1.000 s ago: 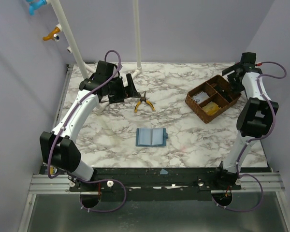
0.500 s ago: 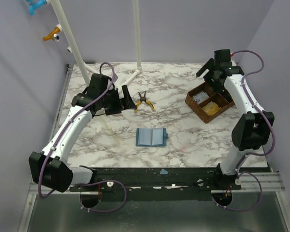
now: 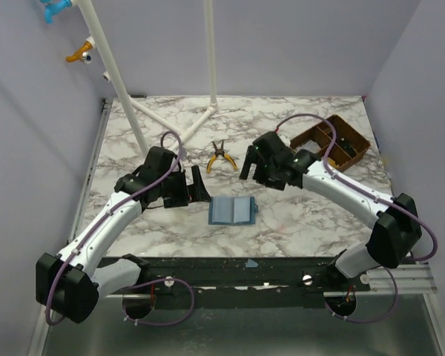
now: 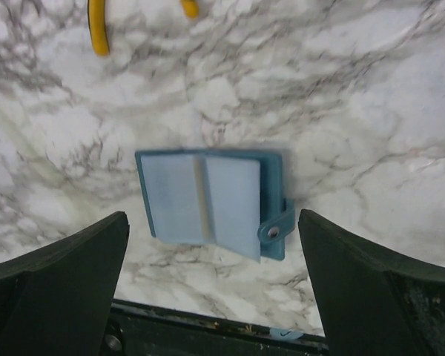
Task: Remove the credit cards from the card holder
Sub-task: Remove the credit card from the card holder.
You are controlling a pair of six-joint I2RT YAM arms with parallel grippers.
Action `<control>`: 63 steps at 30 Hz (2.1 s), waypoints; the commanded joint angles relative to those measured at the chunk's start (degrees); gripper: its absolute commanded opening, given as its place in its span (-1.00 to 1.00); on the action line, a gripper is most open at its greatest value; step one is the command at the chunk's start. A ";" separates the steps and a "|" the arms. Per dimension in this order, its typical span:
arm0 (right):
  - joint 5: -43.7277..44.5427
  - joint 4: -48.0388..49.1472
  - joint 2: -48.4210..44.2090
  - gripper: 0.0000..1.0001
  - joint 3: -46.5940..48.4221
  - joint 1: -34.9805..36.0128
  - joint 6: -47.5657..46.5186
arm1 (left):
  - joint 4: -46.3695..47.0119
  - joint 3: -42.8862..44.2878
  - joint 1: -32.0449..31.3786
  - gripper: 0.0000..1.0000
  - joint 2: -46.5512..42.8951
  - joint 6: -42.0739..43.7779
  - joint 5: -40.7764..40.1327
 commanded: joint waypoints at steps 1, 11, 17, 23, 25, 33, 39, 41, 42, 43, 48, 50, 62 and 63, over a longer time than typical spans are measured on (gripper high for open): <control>5.36 5.06 -2.18 1.00 -5.55 9.08 5.41 | 4.85 -5.28 -0.58 0.97 -3.09 -0.92 -2.21; 6.85 13.07 3.17 0.85 -12.40 18.81 8.69 | 11.47 -12.81 -0.58 0.97 -8.04 -3.05 -3.44; 7.83 12.56 6.76 0.75 -9.48 19.36 3.75 | 14.81 -15.14 -0.58 0.97 -9.24 -5.37 -3.48; 8.35 12.70 11.41 0.65 -5.94 19.52 0.80 | 14.37 -15.26 -0.58 0.97 -8.97 -5.38 -3.74; 7.57 13.89 12.71 0.61 -5.55 19.77 0.06 | 13.50 -14.68 -0.58 0.97 -8.97 -4.76 -3.91; 7.16 14.13 17.04 0.34 -4.16 19.81 0.68 | 11.98 -14.07 -0.58 0.97 -9.73 -4.17 -4.71; 7.09 14.21 18.28 0.35 -5.18 19.88 0.48 | 13.56 -15.16 -0.58 0.97 -9.33 -4.88 -3.66; 7.05 14.02 18.92 0.37 -5.18 19.83 0.21 | 13.75 -15.26 -0.58 0.97 -9.04 -4.63 -3.60; 7.28 13.80 19.14 0.37 -4.98 19.91 0.19 | 13.67 -15.26 -0.58 0.97 -8.80 -4.47 -3.69; 7.48 13.56 19.25 0.37 -4.88 19.94 0.09 | 13.67 -15.20 -0.60 0.97 -8.48 -4.29 -3.78; 8.14 13.25 18.91 0.38 -4.33 20.23 -0.69 | 13.82 -15.26 -0.58 0.97 -7.80 -3.98 -3.57; 8.32 12.91 19.31 0.37 -3.61 20.43 -0.70 | 13.84 -15.26 -0.58 0.97 -7.68 -3.94 -3.52; 8.60 12.34 20.52 -0.26 -5.48 20.72 1.33 | 14.11 -16.76 -0.58 0.97 -8.00 -4.26 -3.45; 8.44 12.82 20.25 -0.28 -6.26 20.69 1.52 | 14.19 -17.05 -0.58 0.96 -7.96 -4.22 -3.47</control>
